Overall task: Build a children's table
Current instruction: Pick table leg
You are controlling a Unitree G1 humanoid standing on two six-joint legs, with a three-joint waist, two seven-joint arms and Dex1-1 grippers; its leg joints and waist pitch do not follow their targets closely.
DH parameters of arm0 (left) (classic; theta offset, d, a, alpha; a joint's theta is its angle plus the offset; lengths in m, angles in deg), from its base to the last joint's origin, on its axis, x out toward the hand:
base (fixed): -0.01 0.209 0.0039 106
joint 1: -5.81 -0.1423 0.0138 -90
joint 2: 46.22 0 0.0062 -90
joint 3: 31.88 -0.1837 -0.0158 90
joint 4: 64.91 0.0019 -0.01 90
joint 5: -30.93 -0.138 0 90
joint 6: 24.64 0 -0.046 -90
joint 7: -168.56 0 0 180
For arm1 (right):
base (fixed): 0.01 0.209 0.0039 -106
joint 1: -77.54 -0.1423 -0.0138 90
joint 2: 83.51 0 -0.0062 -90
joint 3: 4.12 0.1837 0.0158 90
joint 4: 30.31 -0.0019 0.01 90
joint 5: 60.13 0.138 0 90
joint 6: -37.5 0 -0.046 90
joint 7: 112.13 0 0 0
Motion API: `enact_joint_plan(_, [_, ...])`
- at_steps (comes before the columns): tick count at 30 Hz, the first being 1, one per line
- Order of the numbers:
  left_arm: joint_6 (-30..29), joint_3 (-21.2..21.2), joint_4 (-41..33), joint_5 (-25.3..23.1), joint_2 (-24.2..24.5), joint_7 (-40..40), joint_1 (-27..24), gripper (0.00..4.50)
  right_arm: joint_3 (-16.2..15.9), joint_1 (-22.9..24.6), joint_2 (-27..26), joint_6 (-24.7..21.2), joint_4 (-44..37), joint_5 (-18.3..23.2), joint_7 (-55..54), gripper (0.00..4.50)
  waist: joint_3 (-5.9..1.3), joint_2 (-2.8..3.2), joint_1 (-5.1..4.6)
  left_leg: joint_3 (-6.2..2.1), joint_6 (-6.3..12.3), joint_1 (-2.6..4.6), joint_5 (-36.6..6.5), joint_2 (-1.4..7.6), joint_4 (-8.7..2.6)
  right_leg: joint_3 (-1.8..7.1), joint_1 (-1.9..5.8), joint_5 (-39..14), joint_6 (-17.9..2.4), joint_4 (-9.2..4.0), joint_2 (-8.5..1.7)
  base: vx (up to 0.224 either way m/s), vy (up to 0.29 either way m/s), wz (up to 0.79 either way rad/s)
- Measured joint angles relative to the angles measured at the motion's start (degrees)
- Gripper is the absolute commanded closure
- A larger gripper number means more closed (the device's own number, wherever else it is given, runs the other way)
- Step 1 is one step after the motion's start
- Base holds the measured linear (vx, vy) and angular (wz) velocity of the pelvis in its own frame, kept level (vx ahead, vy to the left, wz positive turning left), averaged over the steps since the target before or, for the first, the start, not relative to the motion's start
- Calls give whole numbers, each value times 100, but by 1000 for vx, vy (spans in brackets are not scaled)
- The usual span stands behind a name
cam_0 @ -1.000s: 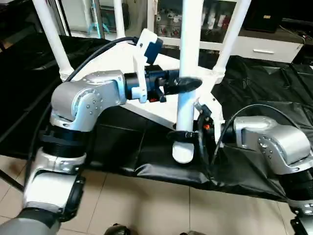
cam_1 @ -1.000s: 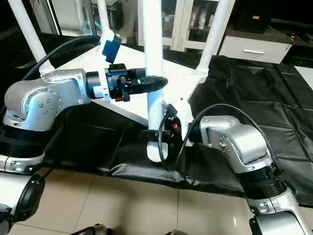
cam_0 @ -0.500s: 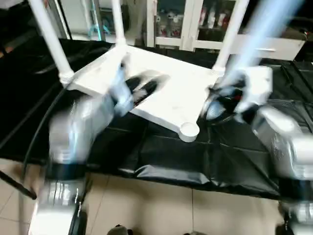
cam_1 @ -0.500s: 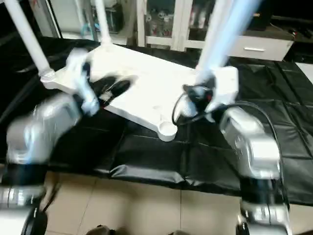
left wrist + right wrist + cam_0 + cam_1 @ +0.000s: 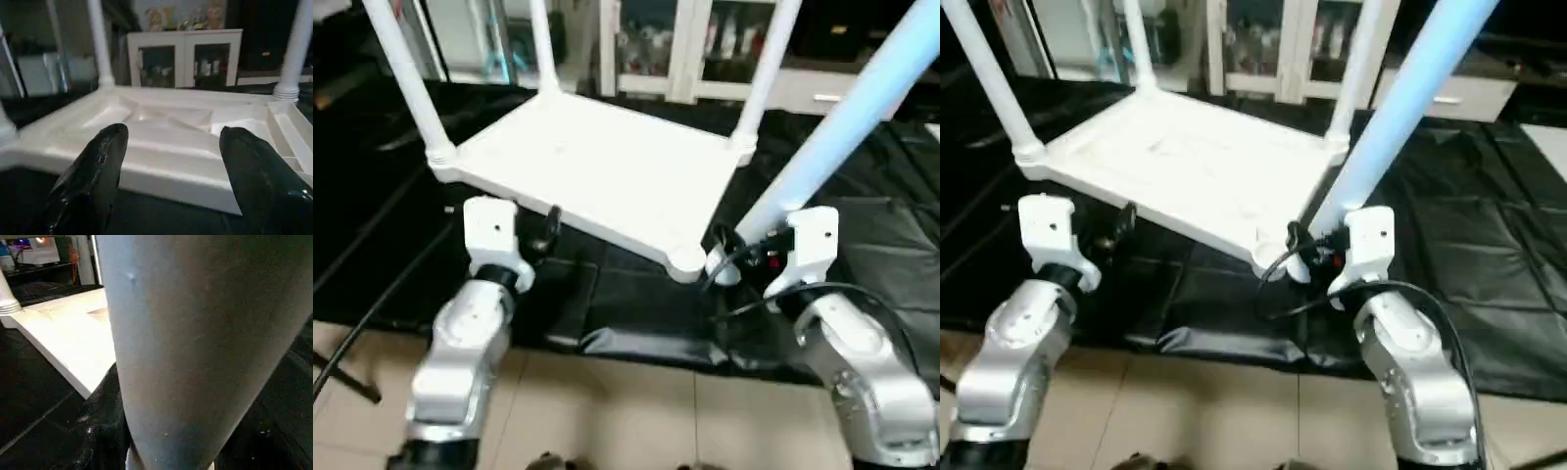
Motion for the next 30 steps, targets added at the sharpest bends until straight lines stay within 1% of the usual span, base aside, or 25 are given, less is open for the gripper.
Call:
enact_joint_plan(2, [26, -8, 60, -58, -17, -15, -8, 109, -75, -16, -12, 17, 109, 7, -2, 264, 44, 54, -80, -50, 6, 164, -12, 8, -39, -125, 120, -3, -2, -151, 17, -8, 12, -16])
enact_joint_plan(3, [24, 43, 73, -57, -20, -36, -30, 109, -164, -72, -27, 27, 167, 9, 0, 264, 86, 84, -83, -21, -21, 338, -85, 54, -42, -169, 226, -63, -61, -177, 49, -15, 24, -31])
enact_joint_plan(4, [21, 80, 73, -56, -23, -47, -5, 109, -197, -68, -55, 54, 162, 15, 2, 264, 118, 105, -72, 12, -44, 432, -106, 86, -61, -262, 308, -238, -140, 41, -4, -20, 35, -69])
enact_joint_plan(5, [26, 111, 76, -58, -7, -58, 67, 109, -197, -17, -71, 71, 166, 16, 3, 264, 169, 53, -22, 151, -82, 574, -131, 126, -76, -312, 345, -558, -221, 652, -68, -15, -39, -64])
enact_joint_plan(6, [49, 110, 71, -58, -16, -64, 131, 109, -157, 33, -48, 91, 170, -1, 2, 264, 158, -53, 62, 243, -121, 638, -154, 146, -78, -292, 465, -709, -212, 988, -73, -15, -39, -64])
enact_joint_plan(7, [78, 89, 60, -56, -33, -64, 162, 109, -128, 32, -37, 98, 177, -29, 0, 264, 108, -162, 159, 292, -169, 626, -187, 112, -17, -98, 637, -1050, -122, 1018, -27, 48, -146, -33])
enact_joint_plan(8, [118, 94, 71, -59, -91, -79, 127, 109, -135, -39, -9, 121, 213, -84, 11, 264, 60, -255, 208, 274, -210, 562, -236, 100, 116, 71, 630, -1366, -179, 1120, 79, 78, -158, -15])
enact_joint_plan(9, [133, 28, 102, -61, -130, -81, 37, 109, -137, -3, 15, 162, 244, -125, 33, 264, 44, -132, 320, 26, 100, 314, -497, 27, 635, 87, 630, -1395, -217, 1092, 160, 78, -158, -15])
enact_joint_plan(10, [132, -3, 147, -67, -138, -82, 2, 109, -143, 49, 35, 173, 308, -161, 54, 264, 25, -123, 381, -178, 270, 188, -592, -160, 943, 187, 664, -1392, -231, 1033, 209, 118, -108, 0])
enact_joint_plan(11, [135, 0, 157, -72, -135, -89, 28, 109, -137, 139, 49, 174, 355, -194, 67, 264, 12, -100, 414, -339, 384, 73, -641, -432, 1070, 343, 799, -1374, -266, 865, 320, 149, -87, 32])
enact_joint_plan(13, [170, 39, 117, -82, -105, -104, 64, 109, -136, 131, 84, 179, 374, -191, 80, 264, -47, 21, 518, -365, 426, 31, -648, -589, 631, 512, 1004, -1300, -332, 525, 592, 156, -75, 44])
enact_joint_plan(14, [185, 75, 112, -89, -86, -113, 66, 109, -144, 68, 77, 206, 366, -188, 91, 264, -157, 228, 610, -403, 428, 72, -635, -531, 194, 462, 1109, -1265, -318, 326, 789, 230, 23, 35])
enact_joint_plan(15, [197, 122, 100, -102, -23, -116, 58, 109, -150, -28, 63, 224, 386, -190, 94, 264, -189, 344, 649, -507, 288, 114, -358, -492, 192, 345, 1131, -1280, -282, 308, 804, 230, 23, 35])
enact_joint_plan(16, [192, 213, 124, -114, 16, -119, 35, 109, -275, -92, -38, 226, 382, -184, 111, 264, -200, 291, 615, -542, 330, 127, -454, -520, 212, 222, 1074, -1347, -199, 475, 719, 243, 50, 8])
enact_joint_plan(17, [185, 370, 159, -122, 97, -124, 35, 109, -458, -166, -68, 241, 370, -172, 182, 264, -203, 200, 555, -557, 348, 140, -529, -577, 220, 87, 722, -1354, -60, 1062, 543, 221, 3, -3])
enact_joint_plan(18, [181, 398, 177, -121, 104, -121, 34, 109, -487, -149, -58, 243, 371, -171, 207, 264, -211, 186, 469, -577, 368, 178, -584, -585, 231, 44, 479, -1315, 102, 1260, 450, 221, 3, -3])
enact_joint_plan(20, [181, 381, 173, -114, 92, -105, 36, 109, -449, -130, -4, 244, 373, -183, 213, 264, -207, 117, 283, -540, 356, 279, -684, -615, 227, 43, -16, -1157, 322, 1248, 253, 202, 10, 1])
enact_joint_plan(21, [181, 359, 165, -108, 85, -95, 40, 109, -374, -104, -4, 245, 373, -183, 217, 264, -196, 2, 154, -483, 341, 376, -763, -665, 214, 63, -279, -979, 332, 1032, 115, 191, 11, 1])
enact_joint_plan(22, [181, 338, 152, -102, 75, -84, 42, 109, -340, -87, 0, 248, 373, -183, 217, 264, -169, -119, 89, -433, 313, 464, -832, -729, 219, 80, -337, -815, 248, 714, 23, 189, -45, -2])
enact_joint_plan(23, [172, 307, 149, -94, 36, -66, 29, 109, -307, -40, 38, 245, 368, -178, 218, 264, -126, -318, 16, -357, 278, 579, -937, -820, 235, 237, -265, -132, -99, 489, -39, 183, -109, 4])
enact_joint_plan(25, [142, 87, 153, -55, -97, -25, -2, 109, -190, -3, 114, 177, 381, -172, 195, 264, -89, -242, 12, -433, 626, 549, -1104, -768, 656, 249, -63, -271, -177, 441, 87, 188, -104, 0])
enact_joint_plan(26, [126, 59, 124, -39, -97, 3, -42, 109, -139, -6, 121, 166, 378, -173, 187, 264, -91, -226, 13, -466, 596, 492, -1097, -784, 846, 304, 25, -297, -195, 386, 158, 198, -52, -25])
enact_joint_plan(27, [84, 90, 52, -18, -84, 18, -112, 109, -136, -3, 136, 164, 326, -170, 189, 264, -85, -204, 61, -498, 456, 454, -1042, -797, 893, 529, 174, -322, -231, 318, 360, 198, -52, -25])
enact_joint_plan(29, [62, 179, -73, 182, -108, 137, -213, 109, -141, -3, 148, 158, 175, -148, 191, 264, -53, -62, 168, -616, 152, 303, -869, -721, 767, 736, 383, -371, -232, 260, 646, 177, 22, -47])
enact_joint_plan(30, [29, 220, -159, 281, -103, 224, -274, 109, -144, -8, 162, 151, 83, -135, 202, 264, -44, 25, 165, -673, 12, 240, -746, -608, 421, 747, 416, -393, -209, 252, 811, 173, 57, -56])
